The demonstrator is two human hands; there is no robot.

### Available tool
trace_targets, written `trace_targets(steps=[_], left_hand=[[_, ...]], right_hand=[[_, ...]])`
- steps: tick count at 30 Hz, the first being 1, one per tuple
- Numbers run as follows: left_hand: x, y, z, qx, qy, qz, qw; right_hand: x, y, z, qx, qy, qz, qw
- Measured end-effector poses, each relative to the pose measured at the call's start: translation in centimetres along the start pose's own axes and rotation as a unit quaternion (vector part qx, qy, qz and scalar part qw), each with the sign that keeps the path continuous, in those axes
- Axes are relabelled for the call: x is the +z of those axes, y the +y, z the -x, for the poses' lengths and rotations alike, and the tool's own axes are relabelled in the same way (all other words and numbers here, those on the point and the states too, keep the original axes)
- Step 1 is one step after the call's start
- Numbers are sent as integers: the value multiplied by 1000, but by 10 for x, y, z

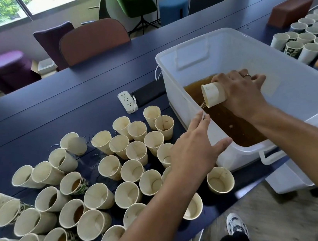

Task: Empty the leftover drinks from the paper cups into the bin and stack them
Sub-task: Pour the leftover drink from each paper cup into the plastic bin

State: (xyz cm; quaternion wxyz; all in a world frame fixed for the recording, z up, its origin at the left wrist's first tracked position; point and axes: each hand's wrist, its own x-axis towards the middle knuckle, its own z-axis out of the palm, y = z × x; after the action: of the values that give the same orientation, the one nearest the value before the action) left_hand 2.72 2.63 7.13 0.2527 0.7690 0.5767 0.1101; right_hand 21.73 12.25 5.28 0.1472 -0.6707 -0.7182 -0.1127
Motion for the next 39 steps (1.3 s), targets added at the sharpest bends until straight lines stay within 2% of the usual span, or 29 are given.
trace_targets(steps=[23,27,33,39], left_hand=[[3,-2,-2,6,5,-2,1000],[2,-1,-1,7,3,-5,1000],[0,-2,1,13,9,9,1000],[-5,-16,-2,59,-2,23,998]], right_hand=[[-7,-3,2,7,-7,31,999],[-7,-3,2,11,-52,49,997],[-9,1,0,85,-41,0,996],[-31,-3,-6,142,-17,-90,986]])
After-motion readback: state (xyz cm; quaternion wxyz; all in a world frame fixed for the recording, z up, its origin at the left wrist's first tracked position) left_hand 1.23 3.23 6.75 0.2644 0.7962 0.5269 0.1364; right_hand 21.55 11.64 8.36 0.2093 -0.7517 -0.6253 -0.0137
